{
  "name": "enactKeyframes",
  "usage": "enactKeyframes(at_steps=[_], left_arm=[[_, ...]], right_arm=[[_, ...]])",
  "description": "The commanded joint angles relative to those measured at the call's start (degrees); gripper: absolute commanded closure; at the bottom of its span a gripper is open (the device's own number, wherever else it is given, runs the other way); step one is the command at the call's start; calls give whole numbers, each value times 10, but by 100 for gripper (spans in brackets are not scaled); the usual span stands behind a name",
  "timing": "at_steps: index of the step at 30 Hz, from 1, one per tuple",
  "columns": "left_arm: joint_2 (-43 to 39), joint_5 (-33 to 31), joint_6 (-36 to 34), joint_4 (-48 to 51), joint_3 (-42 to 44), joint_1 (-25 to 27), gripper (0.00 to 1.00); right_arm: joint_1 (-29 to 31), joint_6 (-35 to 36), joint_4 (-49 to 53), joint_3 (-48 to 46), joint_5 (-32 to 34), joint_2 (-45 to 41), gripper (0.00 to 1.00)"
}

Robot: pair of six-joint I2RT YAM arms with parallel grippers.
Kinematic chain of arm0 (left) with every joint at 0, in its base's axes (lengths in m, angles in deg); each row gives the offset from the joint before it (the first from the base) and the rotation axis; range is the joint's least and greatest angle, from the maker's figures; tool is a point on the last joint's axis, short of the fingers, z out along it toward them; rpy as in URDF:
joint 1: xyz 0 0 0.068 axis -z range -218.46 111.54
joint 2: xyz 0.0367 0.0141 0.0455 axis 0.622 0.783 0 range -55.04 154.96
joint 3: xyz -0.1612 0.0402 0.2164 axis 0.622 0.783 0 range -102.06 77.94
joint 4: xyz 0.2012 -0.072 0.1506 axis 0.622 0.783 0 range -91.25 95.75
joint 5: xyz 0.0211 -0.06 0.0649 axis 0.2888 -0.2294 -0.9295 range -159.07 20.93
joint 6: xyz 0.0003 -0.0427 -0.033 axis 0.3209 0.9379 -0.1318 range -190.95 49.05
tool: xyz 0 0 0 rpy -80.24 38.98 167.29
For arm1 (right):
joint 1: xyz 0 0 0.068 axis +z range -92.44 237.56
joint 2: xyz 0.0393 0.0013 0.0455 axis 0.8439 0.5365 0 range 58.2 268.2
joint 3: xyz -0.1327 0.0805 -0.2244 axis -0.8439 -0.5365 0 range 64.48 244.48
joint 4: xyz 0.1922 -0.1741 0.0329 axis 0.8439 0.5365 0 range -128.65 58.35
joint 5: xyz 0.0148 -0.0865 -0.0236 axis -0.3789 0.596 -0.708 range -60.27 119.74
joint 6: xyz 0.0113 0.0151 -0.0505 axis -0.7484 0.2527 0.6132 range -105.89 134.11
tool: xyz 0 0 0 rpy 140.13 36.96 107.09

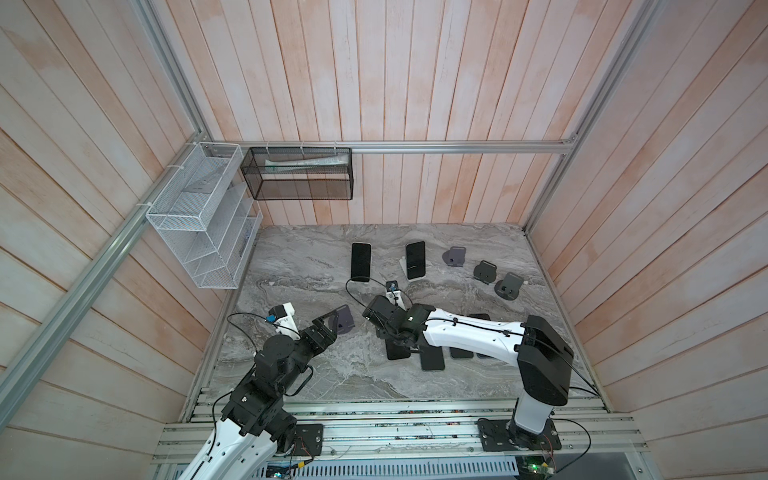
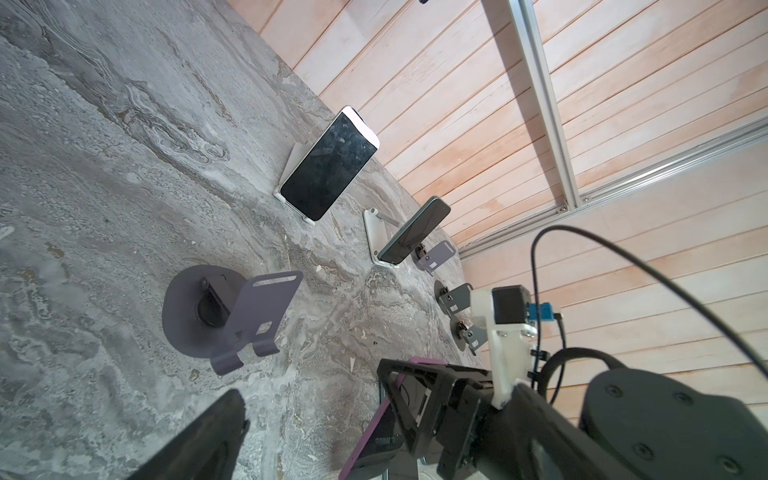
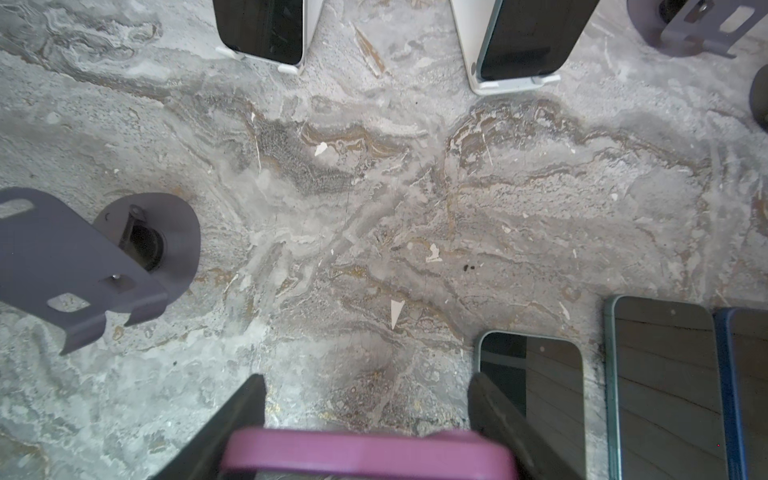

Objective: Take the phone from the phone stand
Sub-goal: 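Carry the purple-edged phone nearer the robot above the flat phones, then lower the purple-edged phone flat beside the other phones and open the right gripper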

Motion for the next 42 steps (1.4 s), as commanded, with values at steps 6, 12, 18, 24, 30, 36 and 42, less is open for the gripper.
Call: enactKeyframes(at_steps=[6,12,18,24,30,36,42], left_arm=[[-15,40,40,-6,34,-2,0],[28,69,20,-20,19,-2,0],[60,83,24,-31,1,-2,0],[88,93,28,-57,-1,-1,0],[109,91,32,-57,2,-2,0],[126,90,33,-66,-2,-2,0],[143,91,30,-66,-6,-2,0]], right_arm=[[-9,-21,-60,-42,-26,14,32],[-25,-16,-90,-76,-33,22,32],[-41,-19,-139,-120,-59,13,32],[-42,-7,-138,-118,-44,34,31],[-42,-17,-151,-132,-45,54,29],[-44,-19,-185,-150,-56,53,27],[-54,-22,-223,-171,-76,45,26]])
